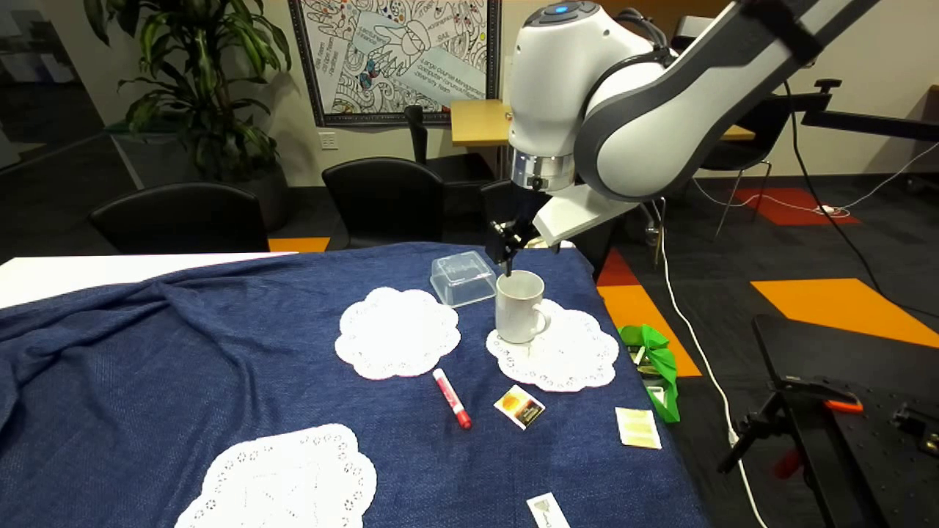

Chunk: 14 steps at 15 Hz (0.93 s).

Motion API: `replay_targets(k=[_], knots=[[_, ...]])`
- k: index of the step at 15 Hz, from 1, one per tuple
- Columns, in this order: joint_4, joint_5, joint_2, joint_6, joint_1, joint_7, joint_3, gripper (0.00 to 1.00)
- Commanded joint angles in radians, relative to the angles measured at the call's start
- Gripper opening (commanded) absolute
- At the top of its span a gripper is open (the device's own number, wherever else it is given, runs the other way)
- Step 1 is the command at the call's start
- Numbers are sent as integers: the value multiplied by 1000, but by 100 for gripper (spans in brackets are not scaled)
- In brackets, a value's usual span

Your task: Move the white mug to the right white mat

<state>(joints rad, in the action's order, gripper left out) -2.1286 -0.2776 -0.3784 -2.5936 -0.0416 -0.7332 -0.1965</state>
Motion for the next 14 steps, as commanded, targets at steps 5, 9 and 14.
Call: replay_targets(k=[5, 9, 14], knots=[[12, 19, -16, -4, 28, 14, -30, 100], [99, 82, -87, -5, 19, -4, -28, 100], [238, 160, -215, 17, 3, 28, -26, 100]])
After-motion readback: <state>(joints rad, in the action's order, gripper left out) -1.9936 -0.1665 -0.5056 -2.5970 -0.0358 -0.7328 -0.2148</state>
